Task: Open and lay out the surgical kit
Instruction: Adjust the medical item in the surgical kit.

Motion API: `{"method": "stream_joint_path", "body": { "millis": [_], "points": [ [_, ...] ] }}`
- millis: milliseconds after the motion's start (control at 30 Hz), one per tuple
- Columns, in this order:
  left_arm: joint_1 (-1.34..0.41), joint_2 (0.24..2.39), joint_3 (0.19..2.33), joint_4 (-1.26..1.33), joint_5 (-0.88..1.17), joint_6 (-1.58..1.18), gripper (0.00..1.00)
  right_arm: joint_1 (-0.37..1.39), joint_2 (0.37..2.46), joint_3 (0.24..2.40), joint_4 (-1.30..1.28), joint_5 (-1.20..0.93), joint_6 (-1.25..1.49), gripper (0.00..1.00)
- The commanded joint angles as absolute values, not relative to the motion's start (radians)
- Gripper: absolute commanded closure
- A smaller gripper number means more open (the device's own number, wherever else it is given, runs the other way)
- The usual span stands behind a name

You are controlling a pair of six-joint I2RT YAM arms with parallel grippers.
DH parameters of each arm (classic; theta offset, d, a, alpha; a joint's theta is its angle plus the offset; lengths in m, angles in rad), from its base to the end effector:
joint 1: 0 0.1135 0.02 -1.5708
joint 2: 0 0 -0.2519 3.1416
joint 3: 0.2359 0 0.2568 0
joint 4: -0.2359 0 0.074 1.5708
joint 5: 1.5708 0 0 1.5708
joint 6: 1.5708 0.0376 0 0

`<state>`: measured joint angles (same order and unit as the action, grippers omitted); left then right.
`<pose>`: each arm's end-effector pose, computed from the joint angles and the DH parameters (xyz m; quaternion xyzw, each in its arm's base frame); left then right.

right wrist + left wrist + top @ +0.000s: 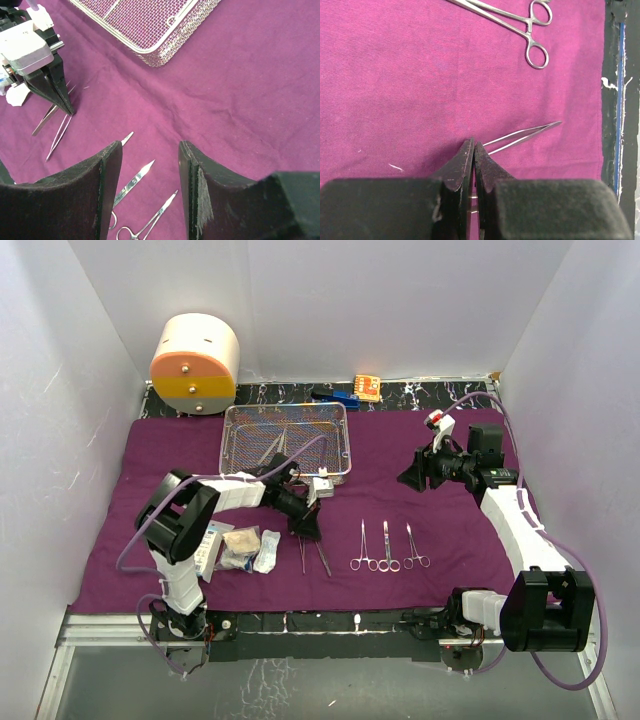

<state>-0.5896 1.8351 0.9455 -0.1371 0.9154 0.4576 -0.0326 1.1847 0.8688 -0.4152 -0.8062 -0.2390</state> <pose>0.2659 -0.2137 0.1176 0.5349 0.6889 -0.4406 0.2125 0.2563 0.0188 0.2595 -0.2456 0.8190 0.3041 0.4200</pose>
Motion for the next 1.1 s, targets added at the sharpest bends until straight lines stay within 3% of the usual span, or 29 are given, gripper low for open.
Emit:
{"method": "stream_joint_path", "body": {
  "millis": [0, 433, 1067],
  "points": [
    [-0.577, 1.862, 1.012, -0.256, 0.992, 0.625, 1.0, -0.026, 1.157, 0.858, -0.373, -0.798, -0.258, 0.54],
    [-0.568, 1.863, 1.051, -0.342, 0.99, 0.753, 0.9, -0.026, 1.155, 0.848, -0.37, -0.797, -0.264, 0.53],
    [-0.59, 1.801, 1.09, -0.428, 0.921, 0.955, 0.86, -0.026, 1.156, 0.844, -0.366, -0.794, -0.268, 0.54]
  ]
}}
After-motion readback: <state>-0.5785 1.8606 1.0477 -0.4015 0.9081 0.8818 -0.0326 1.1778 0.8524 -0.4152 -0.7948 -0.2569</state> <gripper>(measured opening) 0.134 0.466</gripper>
